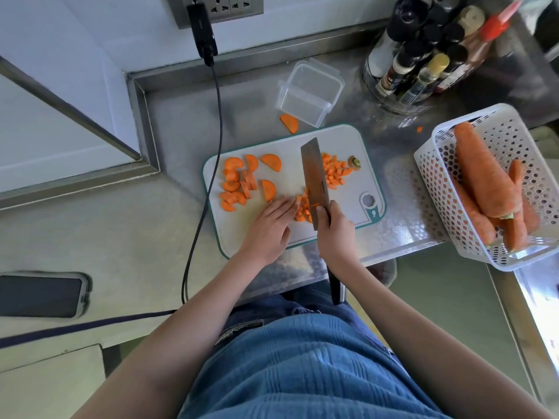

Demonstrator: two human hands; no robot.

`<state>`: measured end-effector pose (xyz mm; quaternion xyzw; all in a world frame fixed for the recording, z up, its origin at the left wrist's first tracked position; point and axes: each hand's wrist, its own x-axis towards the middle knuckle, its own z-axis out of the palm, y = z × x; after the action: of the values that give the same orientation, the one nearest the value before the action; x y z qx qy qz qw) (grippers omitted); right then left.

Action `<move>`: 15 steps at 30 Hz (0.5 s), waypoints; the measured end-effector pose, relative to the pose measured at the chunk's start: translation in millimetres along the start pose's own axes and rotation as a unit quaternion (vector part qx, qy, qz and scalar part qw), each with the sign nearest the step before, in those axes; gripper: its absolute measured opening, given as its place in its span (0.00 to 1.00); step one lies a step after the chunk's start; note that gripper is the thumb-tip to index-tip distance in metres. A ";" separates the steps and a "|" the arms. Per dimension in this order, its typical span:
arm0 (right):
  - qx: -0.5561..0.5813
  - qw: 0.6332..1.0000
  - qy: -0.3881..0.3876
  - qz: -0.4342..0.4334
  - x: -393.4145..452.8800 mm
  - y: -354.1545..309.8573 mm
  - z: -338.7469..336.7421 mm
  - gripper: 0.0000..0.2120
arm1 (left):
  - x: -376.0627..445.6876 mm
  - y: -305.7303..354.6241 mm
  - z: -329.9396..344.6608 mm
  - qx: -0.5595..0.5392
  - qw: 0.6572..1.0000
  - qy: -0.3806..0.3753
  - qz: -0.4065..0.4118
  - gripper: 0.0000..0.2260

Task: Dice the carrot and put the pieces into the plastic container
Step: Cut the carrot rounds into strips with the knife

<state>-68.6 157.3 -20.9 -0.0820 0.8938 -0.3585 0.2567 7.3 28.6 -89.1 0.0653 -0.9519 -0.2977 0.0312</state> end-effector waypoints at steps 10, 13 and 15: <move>-0.006 1.000 -0.017 -0.020 -2.8 1.9 -4.7 0.12 | 12.6 21.7 -13.4 -0.083 0.974 0.170 -0.122 0.08; -0.018 0.997 -0.066 -0.021 -6.5 0.9 0.0 0.12 | 2.2 18.2 -15.7 -0.093 0.956 0.214 -0.178 0.06; -0.029 0.995 -0.095 -0.019 -10.3 3.9 5.2 0.10 | -4.5 11.8 -17.0 -0.078 0.961 0.197 -0.180 0.04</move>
<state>-57.0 160.4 -22.6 -0.1403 0.8735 -0.3284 0.3309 12.2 29.3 -68.4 0.2901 -0.8731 -0.3535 0.1692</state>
